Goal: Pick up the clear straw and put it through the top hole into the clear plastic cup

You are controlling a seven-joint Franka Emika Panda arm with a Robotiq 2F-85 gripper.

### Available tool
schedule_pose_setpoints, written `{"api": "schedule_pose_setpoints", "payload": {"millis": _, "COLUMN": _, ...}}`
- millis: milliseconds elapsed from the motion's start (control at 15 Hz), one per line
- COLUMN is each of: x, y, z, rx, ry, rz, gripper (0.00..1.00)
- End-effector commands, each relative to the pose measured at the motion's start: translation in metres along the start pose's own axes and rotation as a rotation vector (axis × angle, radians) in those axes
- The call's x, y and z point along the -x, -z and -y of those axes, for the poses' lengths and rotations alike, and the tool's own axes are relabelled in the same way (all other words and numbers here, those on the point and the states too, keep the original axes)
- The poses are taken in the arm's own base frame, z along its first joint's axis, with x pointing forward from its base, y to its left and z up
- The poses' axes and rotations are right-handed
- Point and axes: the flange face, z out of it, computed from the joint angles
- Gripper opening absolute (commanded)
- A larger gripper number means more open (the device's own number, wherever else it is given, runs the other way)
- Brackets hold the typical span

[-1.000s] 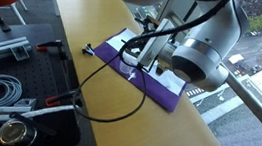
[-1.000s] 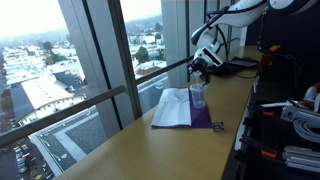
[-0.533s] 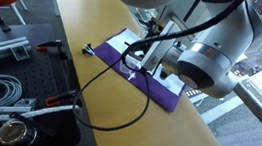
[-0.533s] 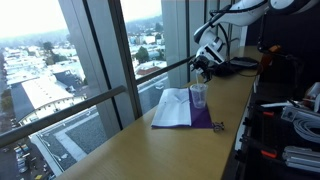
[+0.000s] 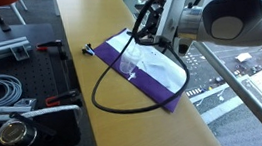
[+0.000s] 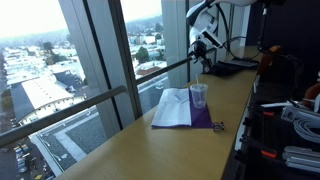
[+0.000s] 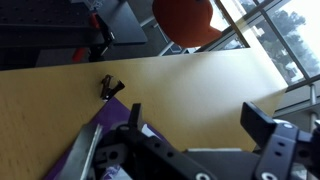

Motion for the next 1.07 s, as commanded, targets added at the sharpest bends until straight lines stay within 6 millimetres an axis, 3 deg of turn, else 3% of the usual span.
{"api": "schedule_pose_setpoints", "payload": {"millis": 0, "x": 0.050, "y": 0.021, "z": 0.037, "rx": 0.187, "ry": 0.038, "rz": -0.061, "gripper": 1.00}}
{"api": "schedule_pose_setpoints", "payload": {"millis": 267, "x": 0.083, "y": 0.031, "z": 0.052, "rx": 0.395, "ry": 0.124, "rz": -0.123, "gripper": 1.00}}
{"api": "schedule_pose_setpoints", "payload": {"millis": 533, "x": 0.099, "y": 0.028, "z": 0.044, "rx": 0.585, "ry": 0.231, "rz": -0.218, "gripper": 1.00}}
{"api": "schedule_pose_setpoints", "payload": {"millis": 933, "x": 0.107, "y": 0.017, "z": 0.031, "rx": 0.790, "ry": 0.383, "rz": -0.426, "gripper": 1.00}}
{"api": "schedule_pose_setpoints", "payload": {"millis": 1000, "x": 0.091, "y": 0.028, "z": 0.031, "rx": 0.727, "ry": 0.333, "rz": -0.377, "gripper": 1.00}}
